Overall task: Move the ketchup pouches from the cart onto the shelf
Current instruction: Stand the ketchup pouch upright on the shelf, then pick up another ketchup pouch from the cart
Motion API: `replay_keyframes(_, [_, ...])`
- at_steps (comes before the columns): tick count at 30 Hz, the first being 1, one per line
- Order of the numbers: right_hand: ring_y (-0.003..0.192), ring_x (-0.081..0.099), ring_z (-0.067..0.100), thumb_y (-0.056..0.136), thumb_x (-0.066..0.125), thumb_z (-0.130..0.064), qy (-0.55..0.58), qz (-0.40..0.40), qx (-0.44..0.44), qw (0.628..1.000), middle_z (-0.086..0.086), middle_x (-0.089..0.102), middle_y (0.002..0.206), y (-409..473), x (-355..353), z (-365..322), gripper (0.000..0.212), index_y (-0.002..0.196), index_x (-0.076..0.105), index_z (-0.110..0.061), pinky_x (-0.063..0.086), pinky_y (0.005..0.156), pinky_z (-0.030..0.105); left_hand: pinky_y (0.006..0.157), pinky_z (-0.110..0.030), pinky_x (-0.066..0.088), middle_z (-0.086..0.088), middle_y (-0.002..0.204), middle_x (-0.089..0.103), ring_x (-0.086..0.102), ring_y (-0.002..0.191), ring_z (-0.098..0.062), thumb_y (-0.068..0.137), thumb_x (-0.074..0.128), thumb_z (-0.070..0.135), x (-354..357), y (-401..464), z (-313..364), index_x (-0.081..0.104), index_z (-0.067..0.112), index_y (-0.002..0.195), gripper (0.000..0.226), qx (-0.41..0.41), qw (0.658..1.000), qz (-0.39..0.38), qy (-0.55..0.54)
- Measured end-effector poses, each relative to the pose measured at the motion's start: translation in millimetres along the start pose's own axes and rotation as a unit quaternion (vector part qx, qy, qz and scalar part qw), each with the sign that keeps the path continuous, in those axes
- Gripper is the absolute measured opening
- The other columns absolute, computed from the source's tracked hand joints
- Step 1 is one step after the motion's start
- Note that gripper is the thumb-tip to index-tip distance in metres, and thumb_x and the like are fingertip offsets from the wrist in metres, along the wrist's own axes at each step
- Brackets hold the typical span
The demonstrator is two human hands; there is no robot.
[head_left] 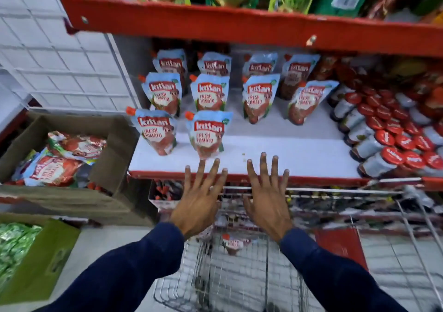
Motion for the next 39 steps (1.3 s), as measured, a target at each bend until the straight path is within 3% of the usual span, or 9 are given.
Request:
replay_keyframes(6, [0.147,-0.021,0.046,0.082,0.064,-0.035,-0.036,-0.099,0.033,0.994,0.022,-0.018,0.163,-61.9,60.0,24.6,0.103,0.157,-0.004,-0.016,-0.004,0.115,0.071,0.118,-0.071,-0.003,-0.02,0.166,-0.012,-0.015,0.15,-0.049,0.089,0.066,0.024,71.9,-40.9,33.1,-0.005,0.017,0.158,0.099,0.007,0.994,-0.108,-0.013])
replay_keyframes(10, [0.15,-0.01,0.045,0.084,0.065,-0.034,-0.057,-0.186,0.043,0.98,0.019,-0.007,0.165,-91.4,98.8,37.4,0.099,0.157,0.003,-0.014,0.002,0.116,0.07,0.123,-0.06,-0.005,-0.016,0.164,-0.025,-0.028,0.148,-0.04,0.097,0.053,0.012,114.5,-59.6,50.4,-0.016,0.013,0.156,0.091,0.008,0.98,-0.193,-0.055])
replay_keyframes(15, [0.153,0.009,0.033,0.091,0.058,-0.015,-0.007,-0.281,0.04,0.959,0.01,0.012,0.166,-100.0,133.9,47.9,0.077,0.156,0.016,-0.013,0.016,0.122,0.056,0.126,-0.05,0.016,-0.017,0.169,0.0,-0.004,0.155,-0.035,0.083,0.049,-0.016,154.0,-60.7,61.3,0.001,0.006,0.158,0.091,-0.013,0.959,-0.266,-0.092])
replay_keyframes(17, [0.146,0.031,0.031,0.091,0.057,-0.012,0.019,-0.283,0.039,0.958,0.008,0.036,0.158,-95.5,140.0,49.3,0.065,0.151,0.032,-0.014,0.029,0.118,0.05,0.122,-0.047,0.029,-0.019,0.166,0.018,0.011,0.154,-0.037,0.078,0.048,-0.021,160.2,-53.4,61.8,0.014,0.003,0.157,0.089,-0.027,0.959,-0.265,-0.095])
replay_keyframes(19, [0.122,0.058,0.031,0.09,0.056,-0.01,0.023,-0.268,0.046,0.962,0.009,0.063,0.133,-88.6,144.6,51.6,0.049,0.138,0.052,-0.019,0.048,0.101,0.045,0.117,-0.043,0.039,-0.021,0.158,0.035,0.027,0.149,-0.036,0.077,0.048,-0.023,165.0,-45.8,62.2,0.025,0.001,0.154,0.085,-0.041,0.957,-0.269,-0.104])
replay_keyframes(21, [0.099,0.069,0.031,0.09,0.057,-0.01,0.022,-0.267,0.056,0.962,0.008,0.074,0.108,-81.9,147.5,52.4,0.033,0.119,0.067,-0.022,0.057,0.085,0.042,0.108,-0.043,0.048,-0.022,0.148,0.048,0.042,0.139,-0.036,0.077,0.049,-0.024,174.1,-40.6,60.8,0.036,0.001,0.149,0.078,-0.062,0.955,-0.266,-0.113])
replay_keyframes(27, [0.081,0.07,0.031,0.091,0.055,-0.008,0.03,-0.256,0.065,0.964,0.007,0.076,0.089,-75.1,158.3,58.7,0.025,0.096,0.074,-0.024,0.054,0.067,0.035,0.076,-0.038,0.054,-0.022,0.113,0.069,0.068,0.099,-0.036,0.083,0.05,-0.021,167.7,-32.6,66.9,0.062,-0.001,0.119,0.043,-0.131,0.948,-0.247,-0.153])
replay_keyframes(33, [0.084,0.068,0.027,0.098,0.047,-0.025,0.075,-0.228,0.038,0.97,0.003,0.076,0.092,-76.6,130.1,67.8,0.026,0.101,0.073,-0.026,0.036,0.063,0.029,0.084,-0.047,0.056,-0.021,0.111,0.068,0.065,0.101,-0.038,0.08,0.053,-0.017,139.9,-30.7,71.3,0.066,0.003,0.113,0.041,-0.155,0.945,-0.212,-0.197])
replay_keyframes(39, [0.081,0.067,0.017,0.1,0.049,-0.026,0.117,-0.172,0.033,0.978,-0.004,0.077,0.092,-75.2,55.0,71.3,0.027,0.106,0.074,-0.03,0.038,0.06,0.028,0.073,-0.036,0.055,-0.009,0.1,0.068,0.062,0.089,-0.025,0.081,0.054,-0.015,82.3,-34.9,78.8,0.066,0.009,0.102,0.034,-0.122,0.96,-0.144,-0.208])
Point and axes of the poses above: each hand's wrist, its own y-axis towards the middle knuckle, its own x-axis out of the palm, z = x × y, the point moved 1 cm from there along y, towards the middle knuckle
